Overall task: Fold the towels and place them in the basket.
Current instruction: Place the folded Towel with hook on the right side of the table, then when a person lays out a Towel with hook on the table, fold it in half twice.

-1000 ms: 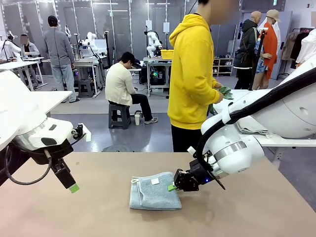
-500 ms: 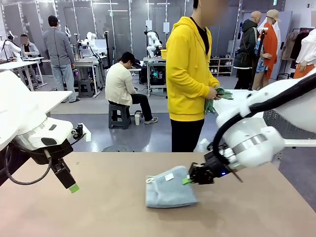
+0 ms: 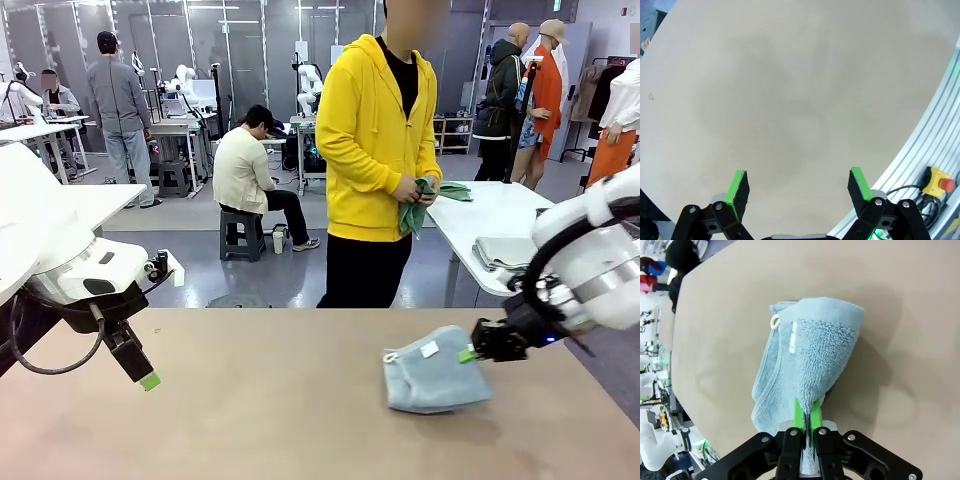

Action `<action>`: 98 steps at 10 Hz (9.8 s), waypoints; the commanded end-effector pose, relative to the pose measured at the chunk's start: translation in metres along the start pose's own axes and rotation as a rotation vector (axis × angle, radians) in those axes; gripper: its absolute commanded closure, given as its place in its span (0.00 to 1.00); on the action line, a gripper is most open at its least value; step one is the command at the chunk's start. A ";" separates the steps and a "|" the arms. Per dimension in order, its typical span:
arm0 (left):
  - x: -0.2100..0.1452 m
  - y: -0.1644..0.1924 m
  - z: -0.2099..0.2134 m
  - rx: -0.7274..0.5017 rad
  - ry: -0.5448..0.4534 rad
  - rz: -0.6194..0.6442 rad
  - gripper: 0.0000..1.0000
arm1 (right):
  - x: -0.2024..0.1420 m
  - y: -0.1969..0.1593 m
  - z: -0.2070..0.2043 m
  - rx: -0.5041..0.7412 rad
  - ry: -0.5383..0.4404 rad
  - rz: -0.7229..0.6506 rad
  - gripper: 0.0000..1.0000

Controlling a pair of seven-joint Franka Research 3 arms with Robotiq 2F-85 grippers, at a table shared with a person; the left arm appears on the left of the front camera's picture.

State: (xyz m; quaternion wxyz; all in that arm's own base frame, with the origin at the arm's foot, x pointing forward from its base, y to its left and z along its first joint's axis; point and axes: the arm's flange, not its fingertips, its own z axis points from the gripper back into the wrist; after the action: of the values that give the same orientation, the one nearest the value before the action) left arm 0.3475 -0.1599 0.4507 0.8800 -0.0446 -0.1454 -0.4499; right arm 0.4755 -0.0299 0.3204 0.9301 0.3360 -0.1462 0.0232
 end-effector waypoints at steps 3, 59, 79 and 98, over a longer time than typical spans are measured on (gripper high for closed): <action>0.001 0.000 -0.001 0.015 0.003 0.006 0.00 | 0.019 -0.068 0.042 -0.061 0.008 -0.029 0.95; 0.001 0.000 -0.001 0.015 0.003 0.006 0.00 | -0.059 0.203 0.072 -0.315 0.086 0.854 0.00; 0.024 -0.077 -0.063 -0.207 0.119 -0.646 0.00 | -0.130 0.275 -0.108 -0.435 0.591 1.448 0.00; 0.020 -0.040 -0.148 -0.236 0.075 -0.609 0.00 | -0.152 0.222 -0.162 -0.272 0.639 1.455 0.00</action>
State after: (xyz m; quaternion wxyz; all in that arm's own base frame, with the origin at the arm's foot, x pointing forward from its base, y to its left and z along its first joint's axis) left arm 0.3545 -0.2308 0.3230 0.7086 -0.0821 -0.0452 -0.6994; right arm 0.3421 0.2594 0.3034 0.7191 0.0104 -0.0475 0.6932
